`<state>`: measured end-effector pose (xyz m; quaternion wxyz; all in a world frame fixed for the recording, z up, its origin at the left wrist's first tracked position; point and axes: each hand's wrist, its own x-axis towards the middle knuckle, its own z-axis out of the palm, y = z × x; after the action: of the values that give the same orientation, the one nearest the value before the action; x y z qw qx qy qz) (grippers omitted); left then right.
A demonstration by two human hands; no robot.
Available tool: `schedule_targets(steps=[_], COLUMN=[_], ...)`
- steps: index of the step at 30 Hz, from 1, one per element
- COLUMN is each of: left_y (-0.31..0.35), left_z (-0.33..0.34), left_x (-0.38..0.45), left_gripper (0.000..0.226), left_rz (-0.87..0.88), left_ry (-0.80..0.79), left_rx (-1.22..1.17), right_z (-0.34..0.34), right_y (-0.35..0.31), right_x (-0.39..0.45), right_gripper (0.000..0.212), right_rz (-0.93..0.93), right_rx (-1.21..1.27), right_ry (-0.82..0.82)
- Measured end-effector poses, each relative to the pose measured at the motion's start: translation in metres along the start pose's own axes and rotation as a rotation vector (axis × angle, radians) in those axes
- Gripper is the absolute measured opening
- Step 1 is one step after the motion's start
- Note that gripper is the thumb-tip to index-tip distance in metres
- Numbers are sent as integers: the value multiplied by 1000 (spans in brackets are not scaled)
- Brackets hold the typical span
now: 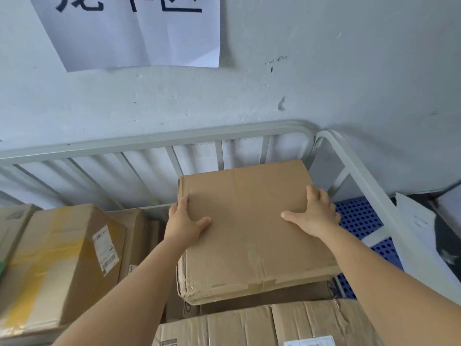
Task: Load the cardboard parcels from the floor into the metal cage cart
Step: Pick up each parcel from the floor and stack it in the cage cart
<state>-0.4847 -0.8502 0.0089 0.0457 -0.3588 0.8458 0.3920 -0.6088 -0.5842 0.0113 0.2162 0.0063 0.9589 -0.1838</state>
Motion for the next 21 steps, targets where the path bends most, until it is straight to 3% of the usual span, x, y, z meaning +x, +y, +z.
schedule_targets(steps=[3, 7, 10, 16, 21], left_y=[-1, -8, -12, -7, -13], left_z=[-2, 6, 10, 11, 4], left_x=[-8, -37, -48, -52, -83], left_gripper=[90, 109, 113, 101, 85], left_rz=[-6, -41, -38, -24, 91], left_ry=[-37, -148, -132, -98, -47], left_rx=[72, 168, 206, 296, 463], right_z=[2, 9, 17, 12, 17], right_y=[4, 11, 13, 6, -4], right_x=[-9, -31, -42, -51, -87], right_gripper=[109, 114, 115, 109, 96], right_rz=[14, 32, 31, 32, -110], right_rx=[-6, -84, -119, -146, -271], right_ry=[-18, -75, -62, -76, -75])
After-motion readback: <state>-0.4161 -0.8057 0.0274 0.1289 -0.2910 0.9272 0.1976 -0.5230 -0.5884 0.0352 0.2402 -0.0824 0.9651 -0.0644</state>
